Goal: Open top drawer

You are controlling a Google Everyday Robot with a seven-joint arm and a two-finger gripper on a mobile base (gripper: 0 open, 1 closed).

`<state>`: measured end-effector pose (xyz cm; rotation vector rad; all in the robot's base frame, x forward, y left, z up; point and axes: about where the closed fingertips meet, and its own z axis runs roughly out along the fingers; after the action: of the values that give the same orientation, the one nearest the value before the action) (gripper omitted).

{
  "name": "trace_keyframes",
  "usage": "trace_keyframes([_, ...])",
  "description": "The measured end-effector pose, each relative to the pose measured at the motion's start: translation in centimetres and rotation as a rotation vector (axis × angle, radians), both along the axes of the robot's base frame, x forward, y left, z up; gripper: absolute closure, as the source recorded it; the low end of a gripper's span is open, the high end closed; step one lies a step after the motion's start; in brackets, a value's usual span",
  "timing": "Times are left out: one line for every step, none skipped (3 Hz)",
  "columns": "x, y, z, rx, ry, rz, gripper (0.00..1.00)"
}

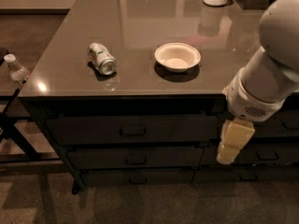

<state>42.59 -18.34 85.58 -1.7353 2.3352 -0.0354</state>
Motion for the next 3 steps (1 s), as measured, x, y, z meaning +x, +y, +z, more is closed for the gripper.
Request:
trace_keyframes([0.0,0.0,0.0,0.0,-0.001,0.0,0.0])
trace_keyframes([0.2,1.3,-2.5,0.022,0.016,-0.007,0.0])
trace_keyframes([4.0,5.3,-8.9,0.058,0.016,-0.018,0.0])
